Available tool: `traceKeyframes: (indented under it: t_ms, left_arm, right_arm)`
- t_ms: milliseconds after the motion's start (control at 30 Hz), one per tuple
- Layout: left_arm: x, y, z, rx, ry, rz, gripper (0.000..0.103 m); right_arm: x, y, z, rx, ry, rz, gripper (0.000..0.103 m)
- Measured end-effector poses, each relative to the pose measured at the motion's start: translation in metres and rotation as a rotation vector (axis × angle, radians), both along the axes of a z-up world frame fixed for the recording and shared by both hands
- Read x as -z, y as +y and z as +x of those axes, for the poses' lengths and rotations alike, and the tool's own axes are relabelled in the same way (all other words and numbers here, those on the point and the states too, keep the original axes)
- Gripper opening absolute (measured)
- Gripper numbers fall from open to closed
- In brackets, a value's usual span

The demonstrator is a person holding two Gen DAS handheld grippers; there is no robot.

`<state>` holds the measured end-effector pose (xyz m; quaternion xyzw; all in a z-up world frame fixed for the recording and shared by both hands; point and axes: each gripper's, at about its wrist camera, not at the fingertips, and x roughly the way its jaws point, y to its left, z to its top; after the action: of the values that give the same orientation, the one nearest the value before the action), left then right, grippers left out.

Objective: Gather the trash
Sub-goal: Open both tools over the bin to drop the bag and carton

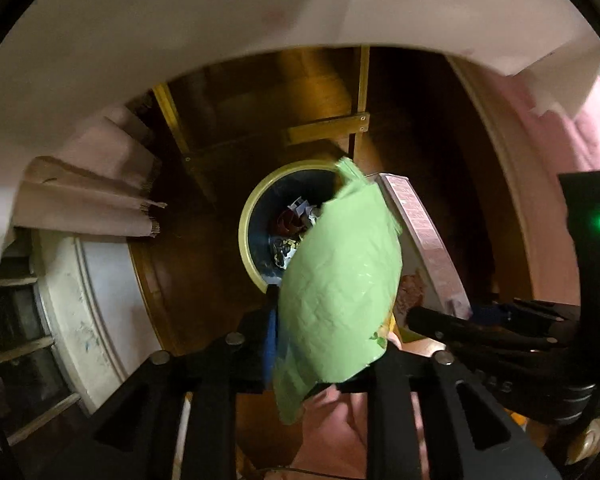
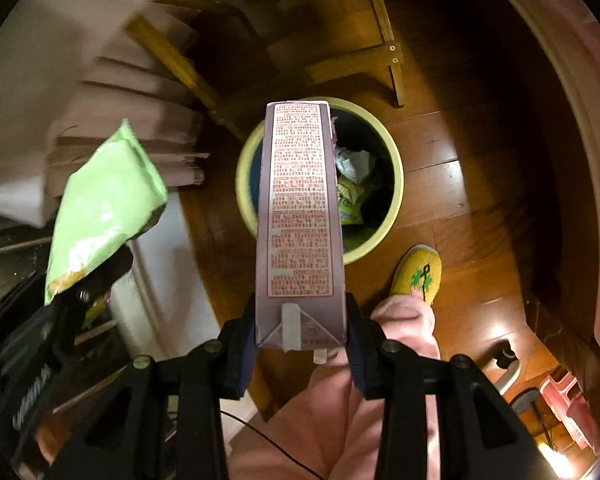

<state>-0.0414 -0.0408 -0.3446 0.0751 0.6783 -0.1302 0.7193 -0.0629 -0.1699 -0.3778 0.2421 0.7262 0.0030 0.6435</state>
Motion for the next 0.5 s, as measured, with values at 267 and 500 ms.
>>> traceKeyframes:
  t_ms: [267,500]
  left_arm:
    - [0.035,-0.007,0.021,-0.036,-0.008,0.031,0.068]
    - [0.028,0.008,0.032,-0.093,-0.016,0.048,0.093]
  right_arm:
    - [0.036,-0.007,0.029,0.046,-0.036,-0.028,0.056]
    - [0.020,-0.017,0.037,0.058,-0.065,-0.022,0.058]
